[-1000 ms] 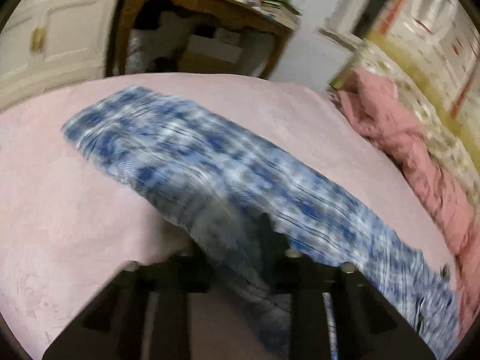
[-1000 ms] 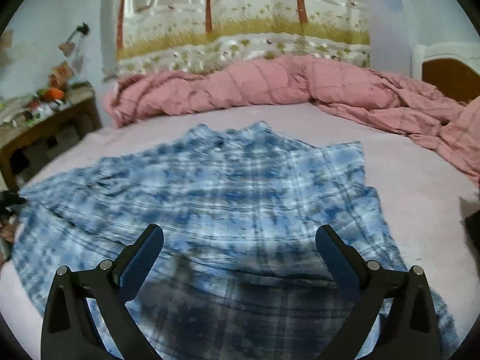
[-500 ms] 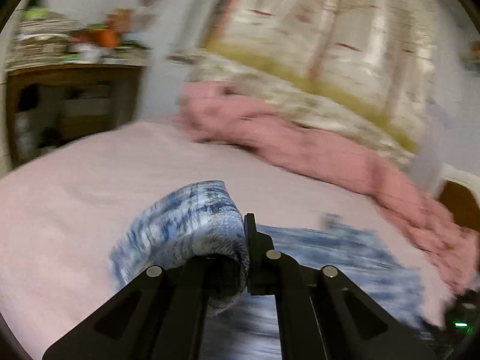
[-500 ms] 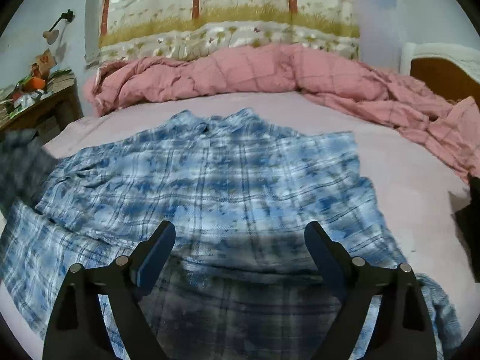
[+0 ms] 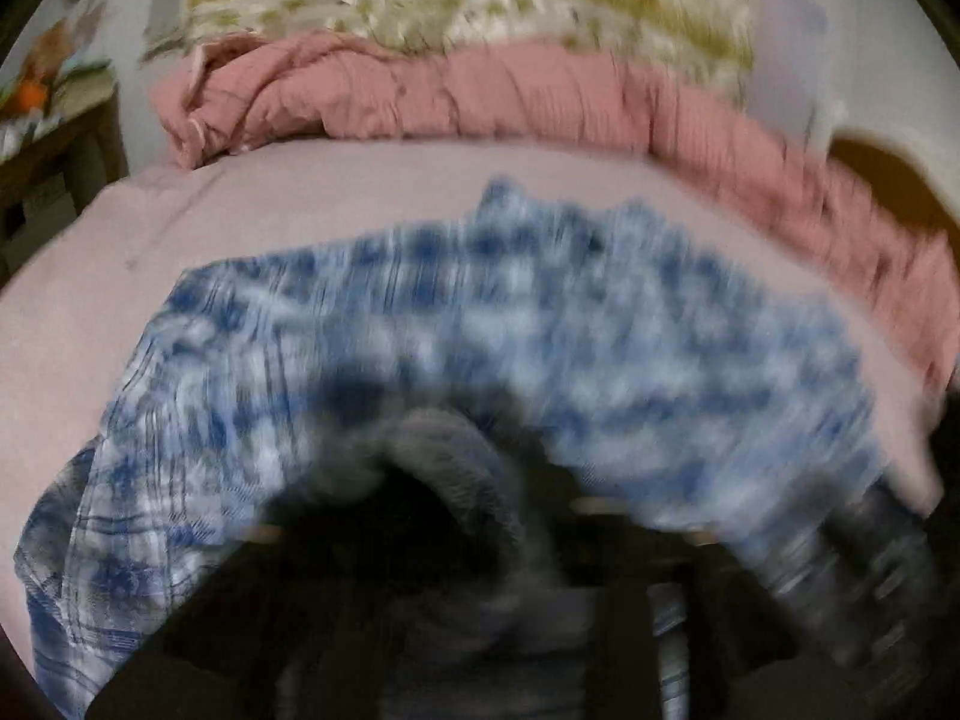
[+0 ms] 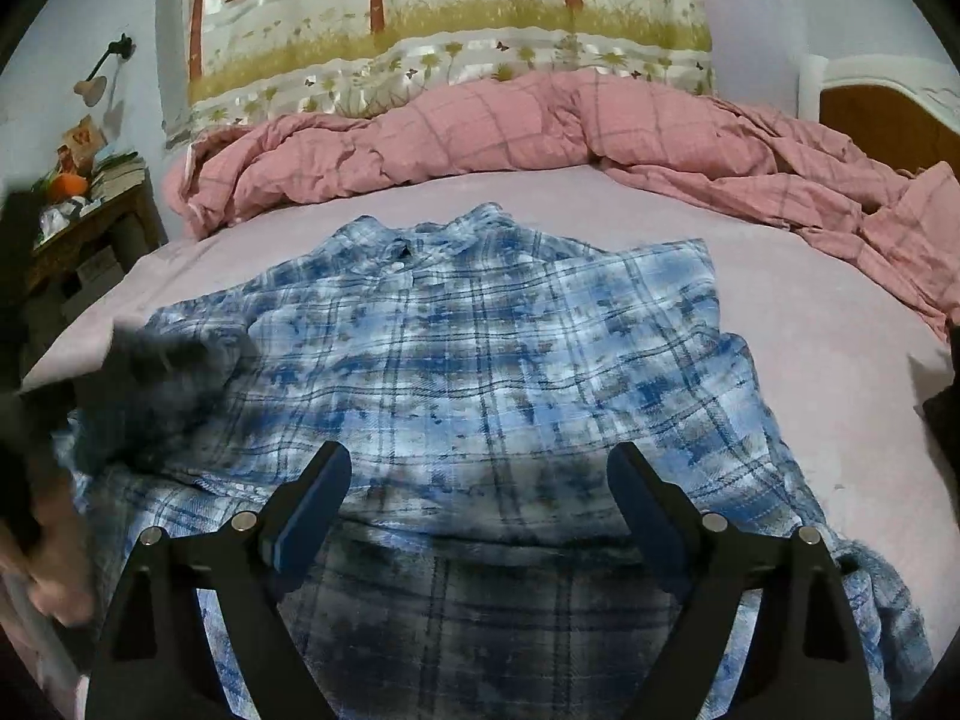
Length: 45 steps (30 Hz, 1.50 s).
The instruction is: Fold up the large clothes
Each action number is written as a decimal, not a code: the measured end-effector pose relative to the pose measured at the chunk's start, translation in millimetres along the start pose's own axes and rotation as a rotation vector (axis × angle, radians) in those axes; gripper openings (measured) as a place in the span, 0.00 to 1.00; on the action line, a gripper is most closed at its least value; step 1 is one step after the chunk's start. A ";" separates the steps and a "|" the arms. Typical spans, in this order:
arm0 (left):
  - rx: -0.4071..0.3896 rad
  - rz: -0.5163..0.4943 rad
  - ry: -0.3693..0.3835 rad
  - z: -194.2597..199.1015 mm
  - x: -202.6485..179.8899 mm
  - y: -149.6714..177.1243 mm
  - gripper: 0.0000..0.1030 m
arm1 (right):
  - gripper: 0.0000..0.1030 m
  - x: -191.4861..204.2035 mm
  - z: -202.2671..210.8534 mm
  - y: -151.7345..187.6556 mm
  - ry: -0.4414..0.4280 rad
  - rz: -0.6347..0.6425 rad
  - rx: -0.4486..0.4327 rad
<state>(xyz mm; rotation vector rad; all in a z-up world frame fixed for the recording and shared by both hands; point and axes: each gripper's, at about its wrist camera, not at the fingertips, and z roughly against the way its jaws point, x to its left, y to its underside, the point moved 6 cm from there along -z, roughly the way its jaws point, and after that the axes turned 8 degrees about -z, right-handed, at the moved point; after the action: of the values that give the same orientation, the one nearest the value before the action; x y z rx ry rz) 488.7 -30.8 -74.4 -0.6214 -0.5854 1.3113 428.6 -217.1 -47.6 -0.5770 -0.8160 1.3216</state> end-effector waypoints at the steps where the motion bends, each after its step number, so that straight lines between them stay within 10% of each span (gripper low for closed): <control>1: 0.001 -0.041 -0.008 3.7 1.0 5.0 0.68 | 0.86 1.3 -1.5 0.7 -0.009 0.006 0.005; 8: -0.157 -0.014 0.005 112.7 43.1 23.5 0.82 | 0.86 1.9 -3.1 0.7 -0.002 0.009 0.010; 13: -0.298 0.100 -0.178 178.1 113.1 22.6 0.82 | 0.86 15.3 5.6 -0.1 0.012 0.086 -0.026; 20: -0.121 0.224 -0.214 109.8 183.5 48.5 0.61 | 0.78 69.9 45.6 -6.4 -0.113 0.232 -0.084; 25: 0.081 0.374 -0.145 48.7 198.9 98.1 0.45 | 0.61 143.7 41.3 -11.0 -0.262 0.273 0.054; 32: 0.049 0.495 -0.089 61.7 216.0 100.4 0.24 | 0.48 261.9 5.7 4.3 -0.346 0.372 0.243; 45: -0.048 0.528 -0.085 94.8 241.3 85.0 0.19 | 0.48 310.2 -14.7 47.0 -0.442 0.323 0.426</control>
<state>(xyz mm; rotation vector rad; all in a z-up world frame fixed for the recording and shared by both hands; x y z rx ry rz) 402.5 227.4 -57.4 -0.7954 -0.5417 1.8287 425.8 96.7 -34.2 -0.0728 -0.7781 1.8980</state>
